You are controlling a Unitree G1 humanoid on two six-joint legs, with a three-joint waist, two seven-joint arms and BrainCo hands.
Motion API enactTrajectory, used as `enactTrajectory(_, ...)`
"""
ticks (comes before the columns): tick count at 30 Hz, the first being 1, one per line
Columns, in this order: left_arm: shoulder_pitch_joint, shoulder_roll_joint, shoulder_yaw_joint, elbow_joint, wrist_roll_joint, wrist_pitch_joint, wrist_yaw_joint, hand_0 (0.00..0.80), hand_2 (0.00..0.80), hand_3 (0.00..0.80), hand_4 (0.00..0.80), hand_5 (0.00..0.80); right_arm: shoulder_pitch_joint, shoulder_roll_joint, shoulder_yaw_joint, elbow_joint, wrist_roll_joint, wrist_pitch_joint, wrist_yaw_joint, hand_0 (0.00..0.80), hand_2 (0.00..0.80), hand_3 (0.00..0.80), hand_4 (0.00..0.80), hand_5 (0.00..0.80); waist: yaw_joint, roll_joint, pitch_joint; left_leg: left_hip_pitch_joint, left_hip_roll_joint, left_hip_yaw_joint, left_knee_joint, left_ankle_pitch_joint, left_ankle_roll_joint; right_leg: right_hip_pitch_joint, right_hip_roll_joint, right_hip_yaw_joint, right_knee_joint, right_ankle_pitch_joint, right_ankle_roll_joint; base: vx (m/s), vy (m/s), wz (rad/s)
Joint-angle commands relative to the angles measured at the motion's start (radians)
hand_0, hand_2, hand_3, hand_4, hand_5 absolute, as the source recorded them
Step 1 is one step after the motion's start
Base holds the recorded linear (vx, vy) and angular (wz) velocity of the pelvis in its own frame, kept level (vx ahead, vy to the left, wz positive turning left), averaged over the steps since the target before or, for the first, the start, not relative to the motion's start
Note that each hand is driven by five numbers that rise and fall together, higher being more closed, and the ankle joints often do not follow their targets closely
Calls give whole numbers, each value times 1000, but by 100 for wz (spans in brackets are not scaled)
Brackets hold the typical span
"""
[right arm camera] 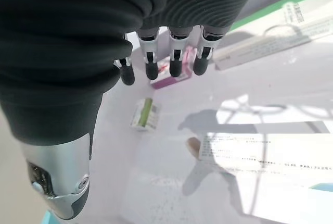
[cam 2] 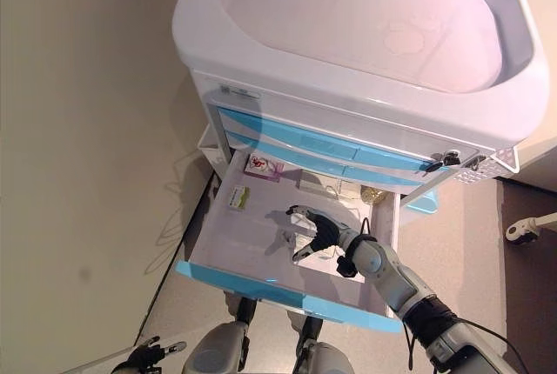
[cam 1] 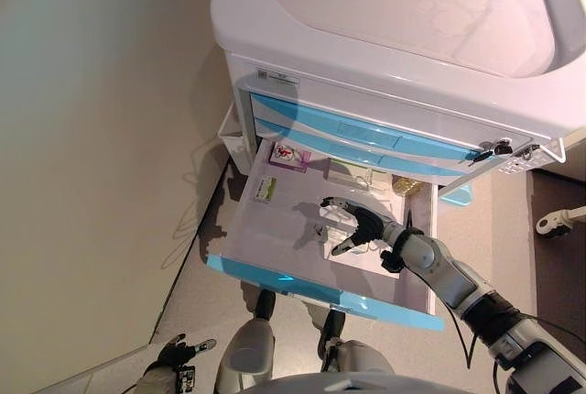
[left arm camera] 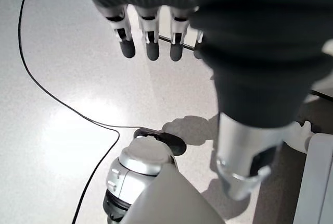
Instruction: Open the drawer and pick up the medicine
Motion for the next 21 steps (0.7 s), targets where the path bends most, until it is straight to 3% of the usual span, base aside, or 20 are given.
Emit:
enactTrajectory(1,-2,7,-15,30,-16,-6,18,0,0,0,0,0,-5,-1,34,-84,-39,-24,-3,0,0,0,0,0,-13,2,-23,-23,-26,27,31,-33,15,-46,-16,9,125,-50,37,-12,1,-12)
enactTrajectory(7,-5,3,-20,27,-19,-6,27,0,0,0,0,0,8,24,27,-14,-132,-5,-46,0,0,0,0,0,-18,5,-17,-25,-24,31,28,-33,15,-52,-14,14,126,-52,36,-8,-1,-5)
enactTrajectory(13,-7,-7,-26,21,-13,-12,49,0,0,0,0,0,4,31,18,66,-310,-12,-167,0,0,0,0,0,-23,12,-2,-31,-24,33,33,-34,18,-64,-16,19,133,-49,36,-3,0,-1)
enactTrajectory(21,-21,-16,-50,22,-20,-22,78,0,0,0,0,0,-39,76,46,198,-411,14,-275,0,0,0,0,0,-19,28,24,-47,-27,28,23,-20,20,-85,-19,17,132,-37,38,-28,3,-1)
